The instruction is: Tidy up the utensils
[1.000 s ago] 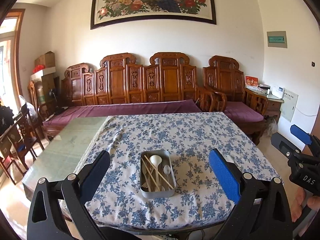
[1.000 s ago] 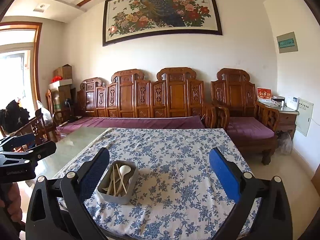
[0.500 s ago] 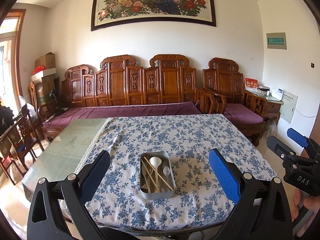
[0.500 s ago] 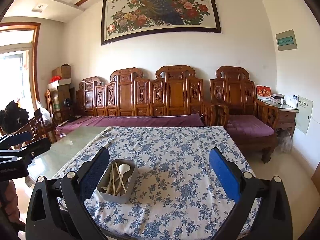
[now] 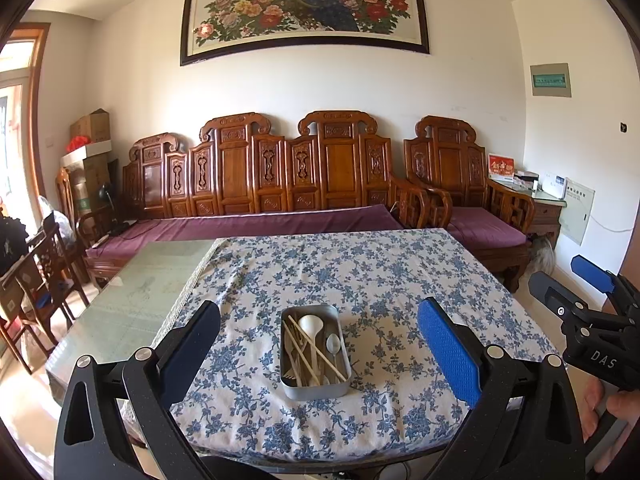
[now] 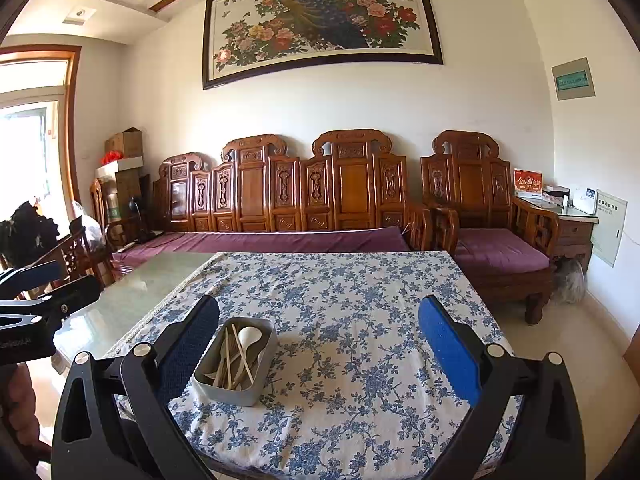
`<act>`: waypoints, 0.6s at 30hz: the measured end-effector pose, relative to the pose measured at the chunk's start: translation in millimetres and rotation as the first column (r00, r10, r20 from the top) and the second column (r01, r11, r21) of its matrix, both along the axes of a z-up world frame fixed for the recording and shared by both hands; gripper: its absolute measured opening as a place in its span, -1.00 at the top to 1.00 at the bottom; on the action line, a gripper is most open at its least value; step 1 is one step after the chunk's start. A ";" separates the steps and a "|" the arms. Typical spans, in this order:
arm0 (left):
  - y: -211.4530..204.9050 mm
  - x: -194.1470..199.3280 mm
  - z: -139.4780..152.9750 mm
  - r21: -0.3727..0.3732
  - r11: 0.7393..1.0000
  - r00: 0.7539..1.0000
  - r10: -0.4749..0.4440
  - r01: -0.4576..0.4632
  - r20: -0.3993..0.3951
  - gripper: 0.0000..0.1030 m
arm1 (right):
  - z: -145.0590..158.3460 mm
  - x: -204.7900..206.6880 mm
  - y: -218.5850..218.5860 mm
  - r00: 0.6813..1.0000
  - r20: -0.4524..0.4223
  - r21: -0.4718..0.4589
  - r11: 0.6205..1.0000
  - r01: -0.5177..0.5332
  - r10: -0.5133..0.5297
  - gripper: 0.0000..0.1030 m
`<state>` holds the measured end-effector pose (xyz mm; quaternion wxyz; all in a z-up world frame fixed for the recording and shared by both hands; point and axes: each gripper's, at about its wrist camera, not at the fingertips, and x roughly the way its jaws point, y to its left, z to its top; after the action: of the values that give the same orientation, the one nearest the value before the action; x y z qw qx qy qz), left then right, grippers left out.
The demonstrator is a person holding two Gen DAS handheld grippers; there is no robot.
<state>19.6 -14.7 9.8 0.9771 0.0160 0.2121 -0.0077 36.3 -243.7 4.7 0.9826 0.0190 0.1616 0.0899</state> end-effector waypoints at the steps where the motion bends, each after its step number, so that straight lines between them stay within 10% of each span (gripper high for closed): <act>1: -0.1 -0.1 -0.2 0.001 1.000 1.000 0.000 0.000 0.000 -0.85 | 0.2 0.0 -0.2 1.000 0.000 0.001 1.000 0.000 0.000 -0.95; 18: -1.4 -1.5 1.9 0.001 1.000 1.000 -0.003 0.003 -0.002 -0.85 | 0.2 -0.3 3.8 1.000 0.002 0.004 1.000 -0.003 0.003 -0.95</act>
<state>18.1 -16.1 11.8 0.9769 0.0169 0.2129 -0.0090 36.0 -239.9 5.0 0.9826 0.0205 0.1605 0.0916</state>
